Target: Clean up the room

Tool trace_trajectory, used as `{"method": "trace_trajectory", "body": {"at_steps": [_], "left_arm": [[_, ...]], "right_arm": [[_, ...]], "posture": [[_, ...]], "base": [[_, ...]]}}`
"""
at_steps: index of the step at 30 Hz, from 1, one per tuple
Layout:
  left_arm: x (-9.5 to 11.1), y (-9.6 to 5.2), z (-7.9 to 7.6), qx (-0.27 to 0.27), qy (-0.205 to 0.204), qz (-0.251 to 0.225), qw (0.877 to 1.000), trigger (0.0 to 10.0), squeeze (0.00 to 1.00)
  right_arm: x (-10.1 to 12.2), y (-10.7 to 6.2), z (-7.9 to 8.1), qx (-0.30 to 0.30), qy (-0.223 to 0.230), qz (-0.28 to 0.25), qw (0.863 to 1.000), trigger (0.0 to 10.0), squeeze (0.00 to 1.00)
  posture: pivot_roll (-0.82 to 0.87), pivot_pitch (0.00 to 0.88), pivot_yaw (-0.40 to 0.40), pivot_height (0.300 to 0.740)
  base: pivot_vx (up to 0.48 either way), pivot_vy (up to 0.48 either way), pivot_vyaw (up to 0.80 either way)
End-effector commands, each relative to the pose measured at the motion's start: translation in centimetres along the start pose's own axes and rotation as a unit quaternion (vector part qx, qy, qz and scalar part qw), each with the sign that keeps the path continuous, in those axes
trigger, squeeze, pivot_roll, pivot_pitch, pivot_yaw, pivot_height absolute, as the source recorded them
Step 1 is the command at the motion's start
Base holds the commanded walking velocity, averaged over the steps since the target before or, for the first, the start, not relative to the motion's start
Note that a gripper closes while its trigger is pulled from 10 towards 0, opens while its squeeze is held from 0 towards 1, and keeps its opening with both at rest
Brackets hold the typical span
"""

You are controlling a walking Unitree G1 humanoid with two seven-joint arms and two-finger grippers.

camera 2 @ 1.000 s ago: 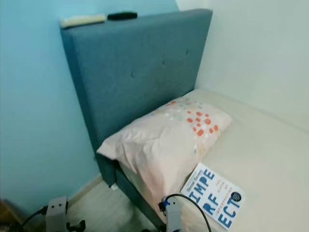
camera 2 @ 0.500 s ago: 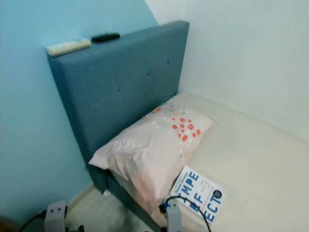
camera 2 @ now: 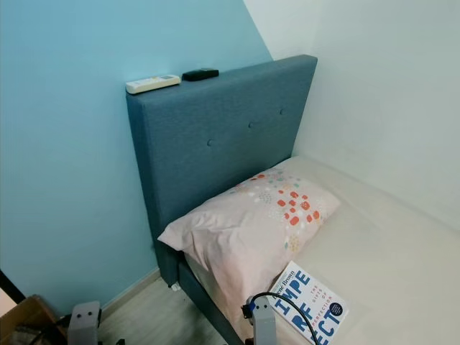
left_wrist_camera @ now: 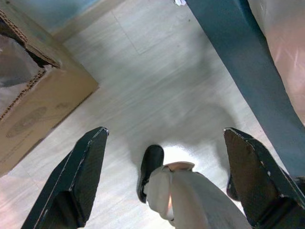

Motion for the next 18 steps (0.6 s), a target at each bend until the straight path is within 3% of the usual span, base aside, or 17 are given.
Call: {"method": "trace_trajectory", "body": {"at_steps": [1,5,9,12,18], "left_arm": [[0.3,0.2,-1.2,-0.013,-0.008,0.002,1.000,10.0,0.00],[1.6,0.5,-2.1,-0.026,-0.014,-0.013,0.999,10.0,0.00],[2.6,0.7,-3.5,-0.053,0.021,-0.017,0.998,10.0,0.00],[2.5,0.7,-4.4,-0.078,0.066,-0.009,0.995,10.0,0.00],[1.2,0.5,-4.4,-0.081,0.080,0.009,0.993,10.0,0.00]], "right_arm": [[-0.3,-0.2,-0.5,-0.011,0.000,0.001,1.000,10.0,0.00],[-0.4,-0.2,-0.6,-0.017,-0.002,0.003,1.000,10.0,0.00],[-0.3,-0.4,-1.5,-0.058,0.004,-0.006,0.998,10.0,0.00],[-0.8,-0.7,-2.2,-0.084,0.003,0.003,0.996,10.0,0.00],[-1.7,-1.0,-3.0,-0.106,-0.001,0.013,0.994,10.0,0.00]], "posture": [[0.06,0.000,-0.107,0.732],[0.06,0.000,-0.104,0.740],[0.04,0.000,-0.086,0.740],[0.02,0.000,-0.076,0.740],[0.01,0.000,-0.074,0.740]], "base": [[0.000,0.000,0.00],[0.000,0.000,0.00],[0.000,0.000,0.00],[-0.101,0.000,0.00],[-0.341,0.000,0.00]]}}
Point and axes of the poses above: a point about 5 cm out from each wrist's last joint towards the gripper, its own y axis pointing out of the wrist towards the gripper, its own x axis along the axis of the wrist's last joint, z = x × y, the point moved 3 cm from there along y, pointing out of the wrist towards the gripper, and after that the axes turned 7 degrees about y, right-handed, at the moved point
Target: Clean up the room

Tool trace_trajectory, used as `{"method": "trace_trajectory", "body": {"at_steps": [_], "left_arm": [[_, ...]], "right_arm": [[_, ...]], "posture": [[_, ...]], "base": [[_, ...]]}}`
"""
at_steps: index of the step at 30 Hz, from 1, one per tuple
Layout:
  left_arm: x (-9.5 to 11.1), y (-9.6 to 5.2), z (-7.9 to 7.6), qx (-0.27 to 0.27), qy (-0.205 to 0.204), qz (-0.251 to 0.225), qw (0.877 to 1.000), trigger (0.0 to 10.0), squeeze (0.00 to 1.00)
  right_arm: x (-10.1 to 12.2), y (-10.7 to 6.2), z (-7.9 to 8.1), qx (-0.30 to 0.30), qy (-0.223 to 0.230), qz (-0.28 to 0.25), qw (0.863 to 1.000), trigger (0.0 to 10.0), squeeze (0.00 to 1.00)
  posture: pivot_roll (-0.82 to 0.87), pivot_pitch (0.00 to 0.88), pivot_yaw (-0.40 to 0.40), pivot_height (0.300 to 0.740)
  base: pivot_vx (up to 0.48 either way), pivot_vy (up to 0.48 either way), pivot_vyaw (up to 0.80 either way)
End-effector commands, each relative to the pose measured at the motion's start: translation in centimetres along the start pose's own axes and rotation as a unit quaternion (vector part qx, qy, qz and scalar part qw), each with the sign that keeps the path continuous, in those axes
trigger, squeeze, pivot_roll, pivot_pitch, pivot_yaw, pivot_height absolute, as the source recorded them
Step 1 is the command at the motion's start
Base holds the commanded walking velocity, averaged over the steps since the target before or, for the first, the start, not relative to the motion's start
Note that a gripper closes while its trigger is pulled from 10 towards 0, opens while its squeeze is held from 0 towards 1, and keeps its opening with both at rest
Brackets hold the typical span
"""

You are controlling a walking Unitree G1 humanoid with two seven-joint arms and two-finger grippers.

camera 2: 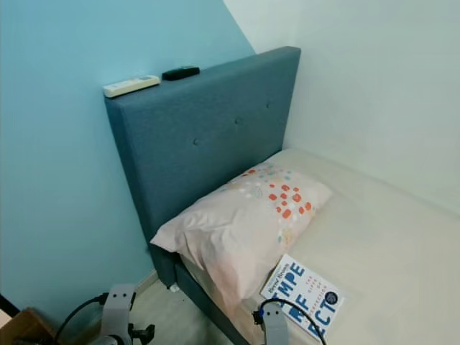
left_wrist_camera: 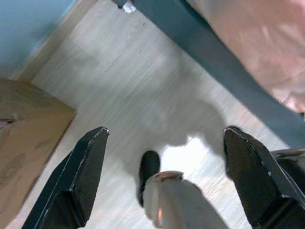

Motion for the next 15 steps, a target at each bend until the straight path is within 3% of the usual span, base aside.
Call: {"method": "trace_trajectory", "body": {"at_steps": [1,4,8,15], "left_arm": [[-1.4,-0.2,-0.2,-0.004,0.009,0.024,1.000,10.0,0.00],[-1.9,-0.3,-0.1,-0.003,0.009,0.030,1.000,10.0,0.00],[-4.0,-0.9,0.1,0.003,0.008,0.056,0.998,10.0,0.00],[-4.4,-1.0,0.1,0.002,0.009,0.060,0.998,10.0,0.00]], "right_arm": [[-0.9,-0.2,-0.4,-0.010,0.003,0.010,1.000,10.0,0.00],[-1.0,-0.2,-0.6,-0.012,0.001,0.012,1.000,10.0,0.00],[-1.3,-0.5,-1.5,-0.027,-0.013,0.021,0.999,10.0,0.00],[-1.0,-0.5,-1.8,-0.036,-0.031,0.023,0.999,10.0,0.00]], "posture": [[0.01,0.000,-0.074,0.740],[0.01,0.000,-0.080,0.740],[0.01,0.000,-0.089,0.740],[0.03,0.000,-0.110,0.740]], "base": [[-0.368,0.000,0.00],[-0.375,0.000,0.00],[-0.386,0.000,0.00],[-0.392,0.000,0.00]]}}
Point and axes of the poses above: a point about 5 cm out from each wrist's last joint towards the gripper, its own y axis pointing out of the wrist towards the gripper, its own x axis along the axis of the wrist's last joint, z = x × y, the point moved 3 cm from there along y, pointing out of the wrist towards the gripper, and after that the axes turned 7 degrees about y, right-handed, at the moved point
